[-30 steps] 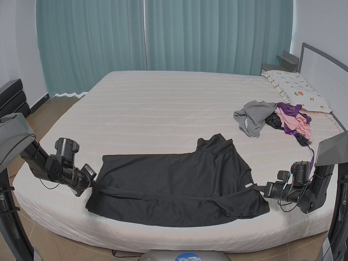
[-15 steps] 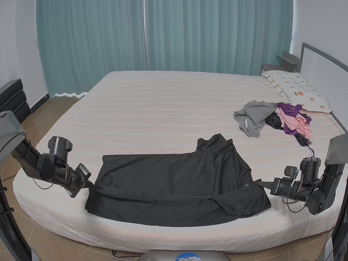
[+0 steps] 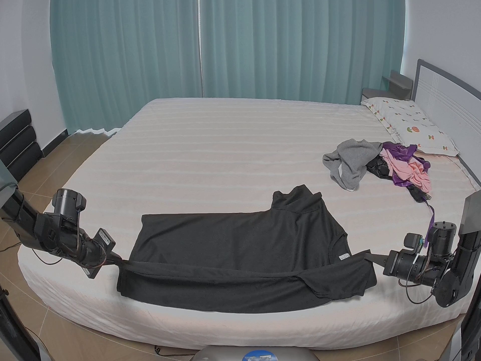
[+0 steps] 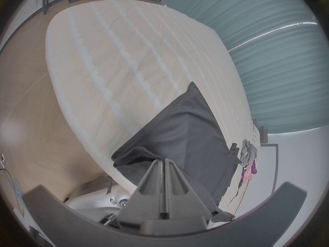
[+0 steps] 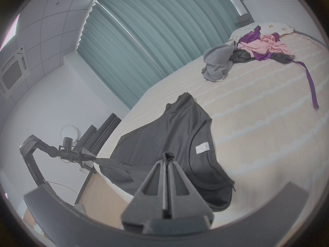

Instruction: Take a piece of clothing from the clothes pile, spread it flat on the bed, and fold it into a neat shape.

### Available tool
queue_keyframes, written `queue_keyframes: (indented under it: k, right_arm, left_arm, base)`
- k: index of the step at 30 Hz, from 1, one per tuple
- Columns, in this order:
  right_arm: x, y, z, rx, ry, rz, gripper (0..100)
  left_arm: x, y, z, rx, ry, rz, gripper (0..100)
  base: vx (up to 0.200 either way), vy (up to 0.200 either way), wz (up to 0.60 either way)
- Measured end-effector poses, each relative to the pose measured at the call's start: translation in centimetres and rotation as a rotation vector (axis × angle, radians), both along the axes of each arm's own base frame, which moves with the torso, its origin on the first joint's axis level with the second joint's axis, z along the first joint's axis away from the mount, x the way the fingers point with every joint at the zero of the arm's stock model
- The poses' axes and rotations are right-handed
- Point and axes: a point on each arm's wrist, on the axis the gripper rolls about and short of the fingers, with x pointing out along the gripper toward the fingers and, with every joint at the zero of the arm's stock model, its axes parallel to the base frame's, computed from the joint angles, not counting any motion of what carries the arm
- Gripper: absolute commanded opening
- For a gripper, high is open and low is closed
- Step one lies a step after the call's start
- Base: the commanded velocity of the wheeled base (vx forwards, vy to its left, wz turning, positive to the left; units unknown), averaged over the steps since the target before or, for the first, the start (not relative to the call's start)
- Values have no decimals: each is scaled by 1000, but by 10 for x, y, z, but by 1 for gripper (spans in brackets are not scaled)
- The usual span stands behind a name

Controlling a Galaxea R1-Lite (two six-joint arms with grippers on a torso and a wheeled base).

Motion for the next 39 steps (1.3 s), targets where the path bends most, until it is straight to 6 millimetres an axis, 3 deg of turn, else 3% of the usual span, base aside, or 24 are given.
queue_keyframes:
  k: [11, 18, 39]
  right_arm:
    - [-24, -9, 1, 16, 36, -1, 0]
    - [-28, -12, 4, 22, 36, -12, 0]
    - [-54, -11, 18, -15, 145, 6, 0]
  left_arm:
    - [-23, 6, 3, -57, 8, -24, 0]
    - [-39, 9, 12, -56, -15, -8, 0]
    - [-56, 15, 28, -46, -71, 23, 0]
  base:
    - [0, 0, 0]
    - [0, 0, 0]
    - [0, 0, 0]
